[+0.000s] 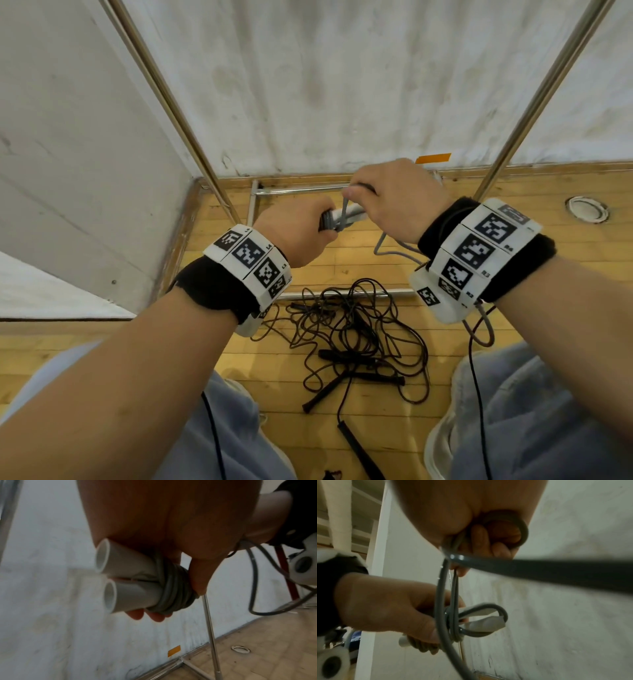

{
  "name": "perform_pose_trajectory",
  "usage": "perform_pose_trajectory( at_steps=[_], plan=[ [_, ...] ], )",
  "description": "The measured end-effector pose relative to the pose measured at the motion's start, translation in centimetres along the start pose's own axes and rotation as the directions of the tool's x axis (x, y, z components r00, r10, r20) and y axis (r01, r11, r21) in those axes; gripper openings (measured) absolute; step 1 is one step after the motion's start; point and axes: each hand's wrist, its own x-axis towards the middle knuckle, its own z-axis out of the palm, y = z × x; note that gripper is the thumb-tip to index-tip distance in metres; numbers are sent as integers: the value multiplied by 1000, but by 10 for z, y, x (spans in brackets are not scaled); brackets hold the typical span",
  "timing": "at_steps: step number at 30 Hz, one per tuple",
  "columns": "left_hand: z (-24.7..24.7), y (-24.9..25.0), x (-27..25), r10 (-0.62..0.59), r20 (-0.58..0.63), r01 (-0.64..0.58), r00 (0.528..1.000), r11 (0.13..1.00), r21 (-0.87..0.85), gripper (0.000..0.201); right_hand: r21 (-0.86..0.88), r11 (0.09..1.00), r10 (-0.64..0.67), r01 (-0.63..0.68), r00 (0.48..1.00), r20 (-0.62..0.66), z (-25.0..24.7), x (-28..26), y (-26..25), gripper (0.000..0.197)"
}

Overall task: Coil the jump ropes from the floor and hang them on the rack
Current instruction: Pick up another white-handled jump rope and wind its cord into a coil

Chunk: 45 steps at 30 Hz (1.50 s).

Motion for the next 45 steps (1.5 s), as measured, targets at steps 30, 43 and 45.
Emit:
perform_pose_trajectory(
  at_steps=[30, 43, 45],
  plan=[
    [-45, 12, -18, -199, -372, -210, 907, 553, -806, 27, 519, 846, 126, -120, 992, 25, 25, -2, -20, 25],
    [-56, 13, -17, -278, -372, -184, 886, 525, -831, 19, 619, 775, 75, -125, 991, 107, 36, -8, -36, 21],
    [-58, 9, -17, -295, -374, -185, 879, 511, -839, 20, 578, 804, 76, -139, 988, 133, 35, -10, -34, 28]
  ],
)
